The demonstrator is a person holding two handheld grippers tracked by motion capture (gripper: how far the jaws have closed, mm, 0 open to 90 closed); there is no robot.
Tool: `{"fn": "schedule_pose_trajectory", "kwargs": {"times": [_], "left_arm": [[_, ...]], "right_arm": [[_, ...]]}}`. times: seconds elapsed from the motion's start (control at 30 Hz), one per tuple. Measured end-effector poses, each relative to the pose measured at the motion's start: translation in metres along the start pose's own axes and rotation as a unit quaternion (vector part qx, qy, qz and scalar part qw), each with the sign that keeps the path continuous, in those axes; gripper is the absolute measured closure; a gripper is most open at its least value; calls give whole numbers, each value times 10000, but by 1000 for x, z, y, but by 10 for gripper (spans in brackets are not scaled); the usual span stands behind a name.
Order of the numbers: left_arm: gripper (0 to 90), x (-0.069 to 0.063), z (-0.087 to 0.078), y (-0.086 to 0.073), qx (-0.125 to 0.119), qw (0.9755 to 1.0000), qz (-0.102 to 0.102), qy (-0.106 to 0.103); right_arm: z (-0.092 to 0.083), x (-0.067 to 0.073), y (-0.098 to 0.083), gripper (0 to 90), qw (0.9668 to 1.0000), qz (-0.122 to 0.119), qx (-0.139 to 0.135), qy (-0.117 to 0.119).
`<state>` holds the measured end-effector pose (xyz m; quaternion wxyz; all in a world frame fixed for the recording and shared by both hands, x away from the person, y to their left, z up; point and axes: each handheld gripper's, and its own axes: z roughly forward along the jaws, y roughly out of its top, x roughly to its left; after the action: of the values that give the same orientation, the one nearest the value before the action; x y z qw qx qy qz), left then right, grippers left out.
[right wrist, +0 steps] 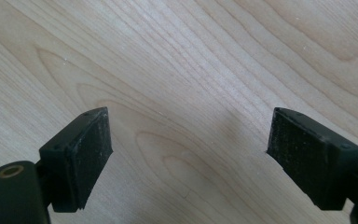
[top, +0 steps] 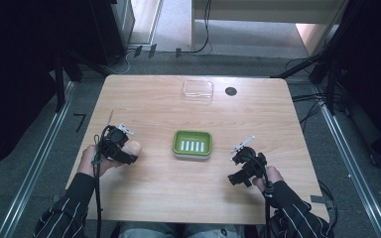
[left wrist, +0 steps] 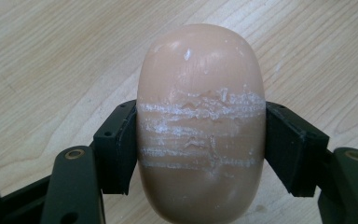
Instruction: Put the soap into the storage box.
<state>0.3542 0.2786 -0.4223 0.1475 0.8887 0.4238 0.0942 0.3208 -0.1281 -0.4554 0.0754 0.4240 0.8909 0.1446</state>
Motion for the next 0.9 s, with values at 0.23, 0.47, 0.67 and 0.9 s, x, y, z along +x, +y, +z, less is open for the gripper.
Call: {"fn": "schedule_pose_trajectory", "kwargs": {"times": [0.23,0.47,0.67,0.9], "left_arm": [[336,-4,-5,9,-100,9999,115,-39],[336,-8,-8,20,-144,9995,288,-35],[336,-9,-8,29,-134,9991,406,-72],[336,-10,-7,36,-100,9987,502,-71]], "right_arm": [[0,0,0,141,10000,-13,2,-2],[1,0,0,141,10000,-27,-8,0],[1,0,0,141,10000,-21,3,15],[1,-1,0,141,10000,-20,11,21]]}}
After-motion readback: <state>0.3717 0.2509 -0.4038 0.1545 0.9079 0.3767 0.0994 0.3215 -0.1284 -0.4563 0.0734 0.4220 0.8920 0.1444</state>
